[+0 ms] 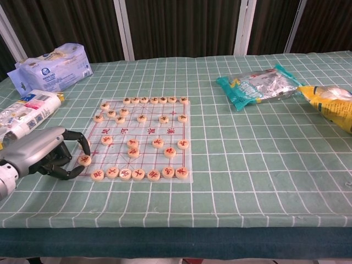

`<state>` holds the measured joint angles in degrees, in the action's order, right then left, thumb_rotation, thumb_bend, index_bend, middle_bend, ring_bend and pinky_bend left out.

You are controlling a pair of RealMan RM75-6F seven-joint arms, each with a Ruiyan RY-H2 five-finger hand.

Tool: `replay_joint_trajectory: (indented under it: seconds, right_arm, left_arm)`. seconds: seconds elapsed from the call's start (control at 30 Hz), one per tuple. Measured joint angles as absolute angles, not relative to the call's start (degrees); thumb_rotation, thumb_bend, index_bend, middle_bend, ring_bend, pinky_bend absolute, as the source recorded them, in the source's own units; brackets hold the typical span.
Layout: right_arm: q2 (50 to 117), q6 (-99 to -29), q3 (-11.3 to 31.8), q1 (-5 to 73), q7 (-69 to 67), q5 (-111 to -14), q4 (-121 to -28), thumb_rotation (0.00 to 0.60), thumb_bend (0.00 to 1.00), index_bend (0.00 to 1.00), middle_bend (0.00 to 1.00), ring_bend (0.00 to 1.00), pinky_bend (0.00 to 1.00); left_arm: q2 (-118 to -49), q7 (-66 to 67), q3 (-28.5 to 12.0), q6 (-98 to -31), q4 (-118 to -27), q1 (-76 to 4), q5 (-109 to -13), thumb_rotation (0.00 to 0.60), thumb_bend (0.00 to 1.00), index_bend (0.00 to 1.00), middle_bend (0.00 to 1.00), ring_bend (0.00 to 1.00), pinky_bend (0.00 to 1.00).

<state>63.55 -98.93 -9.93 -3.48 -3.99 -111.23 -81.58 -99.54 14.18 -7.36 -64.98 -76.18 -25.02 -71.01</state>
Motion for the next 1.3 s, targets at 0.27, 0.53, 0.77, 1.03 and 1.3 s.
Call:
replay_joint_trajectory:
  seconds: [0.27, 0.53, 0.77, 1.03, 1.3]
  right_arm:
    - [63.6, -98.9, -9.9, -3.5, -3.9, -111.2, -81.8, 0.6, 0.25, 0.0, 0.0, 0.0, 0.0]
    - [63.5, -99.0, -10.0, -3.5, -4.1, -111.4, -81.7, 0.6, 0.25, 0.0, 0.0, 0.0, 0.0]
    - [63.4, -99.1, -10.2, -3.5, -4.3, -111.7, -81.6, 0.6, 0.25, 0.0, 0.0, 0.0, 0.0]
    - [63.4, -98.4, -10.2, -3.3, -3.9, -111.4, -81.8, 0.6, 0.25, 0.0, 0.0, 0.0, 0.0]
    - [63.5, -98.7, -10.0, -3.4, -3.8, -111.4, -81.9, 0.6, 0.25, 0.0, 0.0, 0.0, 0.0]
  left_arm:
    - [-100.6, 15.5, -7.7, -64.5, -75.4, -25.7, -70.1, 0.6, 0.36, 0.48, 1.0, 1.0, 1.0]
    - [-100.6, 16.8, -7.5, -64.1, -75.6, -26.0, -69.6, 0.6, 0.36, 0.4, 1.0, 1.0, 1.0]
    - [-100.7, 16.9, -7.3, -64.5, -75.8, -26.0, -69.8, 0.6, 0.36, 0.36, 1.0, 1.0, 1.0]
    - [-98.4, 14.1, -6.1, -67.6, -79.4, -25.0, -74.0, 0.6, 0.37, 0.34, 1.0, 1.0, 1.0]
    - [-88.1, -0.1, -0.8, -78.7, -86.3, -21.0, -88.3, 0.6, 0.36, 0.11, 0.4, 0.47, 0.64]
